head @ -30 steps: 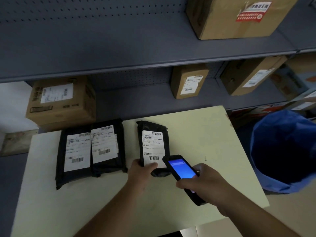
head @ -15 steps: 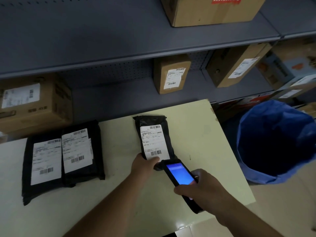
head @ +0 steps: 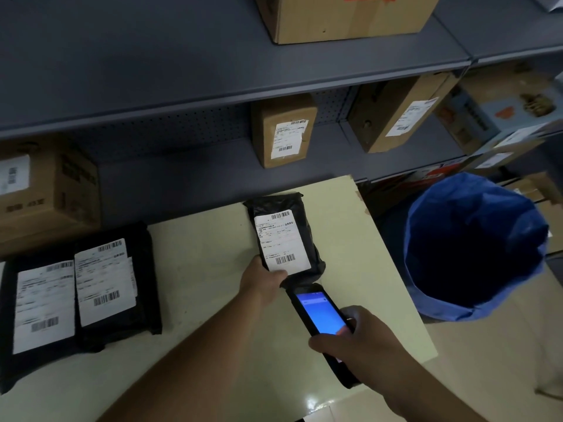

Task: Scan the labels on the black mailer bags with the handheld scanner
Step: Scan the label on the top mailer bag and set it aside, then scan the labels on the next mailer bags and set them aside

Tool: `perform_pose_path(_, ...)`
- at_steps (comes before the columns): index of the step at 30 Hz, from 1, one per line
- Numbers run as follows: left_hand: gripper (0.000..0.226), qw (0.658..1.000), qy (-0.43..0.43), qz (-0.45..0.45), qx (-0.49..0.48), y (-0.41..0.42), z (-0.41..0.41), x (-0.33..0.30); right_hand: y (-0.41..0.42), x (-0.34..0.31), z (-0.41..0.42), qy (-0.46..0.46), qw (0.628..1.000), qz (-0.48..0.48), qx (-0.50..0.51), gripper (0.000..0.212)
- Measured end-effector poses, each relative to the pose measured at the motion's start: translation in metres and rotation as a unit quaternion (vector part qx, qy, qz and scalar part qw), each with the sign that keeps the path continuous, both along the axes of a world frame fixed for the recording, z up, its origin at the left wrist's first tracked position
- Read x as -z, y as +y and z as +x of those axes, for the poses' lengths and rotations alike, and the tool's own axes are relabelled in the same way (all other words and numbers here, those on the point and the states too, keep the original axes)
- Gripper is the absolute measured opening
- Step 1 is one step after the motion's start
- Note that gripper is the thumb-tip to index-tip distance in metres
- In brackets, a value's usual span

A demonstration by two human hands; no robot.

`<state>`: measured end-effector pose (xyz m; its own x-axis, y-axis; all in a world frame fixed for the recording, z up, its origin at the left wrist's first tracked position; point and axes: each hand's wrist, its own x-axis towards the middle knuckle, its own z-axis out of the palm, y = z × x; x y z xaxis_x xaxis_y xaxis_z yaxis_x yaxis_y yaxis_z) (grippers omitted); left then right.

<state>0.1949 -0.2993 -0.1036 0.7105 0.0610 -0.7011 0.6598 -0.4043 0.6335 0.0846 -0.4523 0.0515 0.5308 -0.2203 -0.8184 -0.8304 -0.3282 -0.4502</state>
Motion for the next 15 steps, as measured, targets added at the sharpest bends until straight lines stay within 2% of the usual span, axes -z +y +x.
perform_pose_path(7, 0.044, 1.000, 0.004, -0.007, 0.022, 0.006, -0.004, 0.002, 0.009, -0.001, -0.003, 0.003, 1.000, -0.003, -0.011, 0.041)
perform_pose_path(11, 0.072, 1.000, 0.002, 0.010, 0.016, 0.029, -0.007, -0.001, 0.025, -0.001, -0.003, 0.002, 0.999, -0.007, -0.033, 0.048)
perform_pose_path(15, 0.071, 1.000, -0.006, 0.003, -0.019, 0.064, -0.012, -0.013, 0.050, -0.002, -0.001, -0.008, 0.998, -0.012, -0.059, 0.046)
